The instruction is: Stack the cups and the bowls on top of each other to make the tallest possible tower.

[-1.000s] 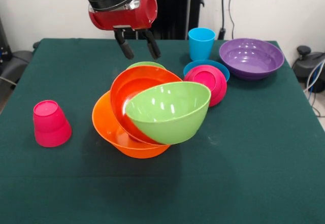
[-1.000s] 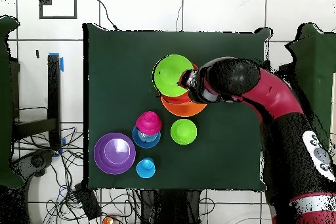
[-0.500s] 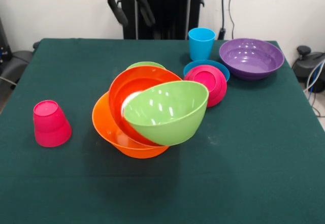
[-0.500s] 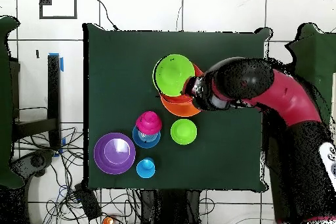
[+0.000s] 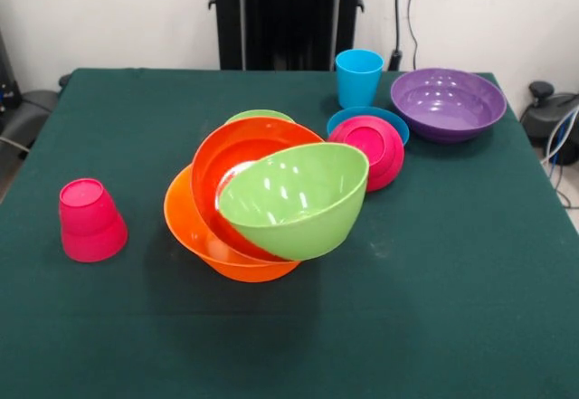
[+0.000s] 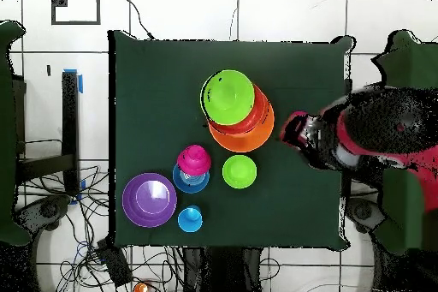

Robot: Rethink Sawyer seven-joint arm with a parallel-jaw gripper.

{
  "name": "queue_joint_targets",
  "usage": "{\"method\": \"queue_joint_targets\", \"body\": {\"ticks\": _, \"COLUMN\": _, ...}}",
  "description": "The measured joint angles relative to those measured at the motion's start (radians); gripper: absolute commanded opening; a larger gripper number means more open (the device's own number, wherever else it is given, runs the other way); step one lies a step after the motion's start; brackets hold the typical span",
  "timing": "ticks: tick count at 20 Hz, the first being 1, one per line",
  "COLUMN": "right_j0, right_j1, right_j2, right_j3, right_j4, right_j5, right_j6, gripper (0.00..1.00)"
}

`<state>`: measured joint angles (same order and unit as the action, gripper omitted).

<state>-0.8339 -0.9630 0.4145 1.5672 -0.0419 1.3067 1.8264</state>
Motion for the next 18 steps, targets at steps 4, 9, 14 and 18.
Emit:
{"method": "queue_joint_targets", "body": {"ticks": 4, "right_j0": -0.105, "right_j1": -0.014, "right_j2": 0.018, "right_j3": -0.026, "right_j4": -0.017, "right_j5": -0.09, "right_j6": -0.004, "gripper": 1.0}}
{"method": "queue_joint_targets", "body": {"ticks": 9, "right_j0": -0.204, "right_j1": 0.009, "right_j2": 0.05, "right_j3": -0.054, "right_j4": -0.042, "right_j5": -0.265, "right_j6": -0.01, "gripper": 1.0}}
{"method": "queue_joint_targets", "body": {"ticks": 14, "right_j0": -0.244, "right_j1": 0.043, "right_j2": 0.072, "right_j3": -0.075, "right_j4": -0.067, "right_j5": -0.344, "right_j6": -0.01, "gripper": 1.0}}
{"method": "queue_joint_targets", "body": {"ticks": 18, "right_j0": -0.253, "right_j1": 0.096, "right_j2": 0.099, "right_j3": -0.113, "right_j4": -0.106, "right_j5": -0.356, "right_j6": -0.01, "gripper": 1.0}}
